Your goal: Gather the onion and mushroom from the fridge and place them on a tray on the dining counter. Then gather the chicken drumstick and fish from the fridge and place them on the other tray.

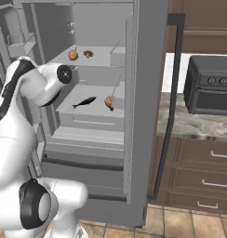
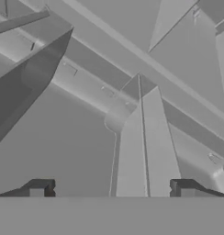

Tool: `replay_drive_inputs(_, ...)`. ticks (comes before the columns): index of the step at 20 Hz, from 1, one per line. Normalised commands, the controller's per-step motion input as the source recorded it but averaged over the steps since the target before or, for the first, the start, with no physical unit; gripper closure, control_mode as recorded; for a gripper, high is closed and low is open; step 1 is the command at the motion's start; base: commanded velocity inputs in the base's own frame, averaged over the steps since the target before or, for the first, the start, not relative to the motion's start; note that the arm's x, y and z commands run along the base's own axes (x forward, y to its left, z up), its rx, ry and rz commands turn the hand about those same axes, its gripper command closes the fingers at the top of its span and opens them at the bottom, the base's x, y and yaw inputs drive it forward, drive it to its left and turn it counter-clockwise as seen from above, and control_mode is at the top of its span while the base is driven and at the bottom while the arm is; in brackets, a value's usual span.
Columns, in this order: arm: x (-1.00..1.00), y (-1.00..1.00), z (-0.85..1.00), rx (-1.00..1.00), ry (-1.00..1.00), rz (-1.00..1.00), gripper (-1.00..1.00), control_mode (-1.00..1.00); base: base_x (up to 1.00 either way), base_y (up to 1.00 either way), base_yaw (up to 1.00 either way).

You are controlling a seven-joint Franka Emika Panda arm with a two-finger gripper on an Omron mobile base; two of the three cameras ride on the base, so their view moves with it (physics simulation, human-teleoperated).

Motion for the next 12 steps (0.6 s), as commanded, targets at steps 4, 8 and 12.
replay_drive_inputs(4,-0.03,0.81,-0.05,0.00,0.03,0.06,-1.00,-1.00,0.00,0.00,0.00)
replay_drive_inputs(8,-0.39,0.99,0.00,0.00,0.01,0.12,-1.00,-1.00,0.00,0.00,0.00)
replay_drive_inputs(12,-0.27,1.00,0.00,0.00,0.03,0.13,-1.00,-1.00,0.00,0.00,0.00)
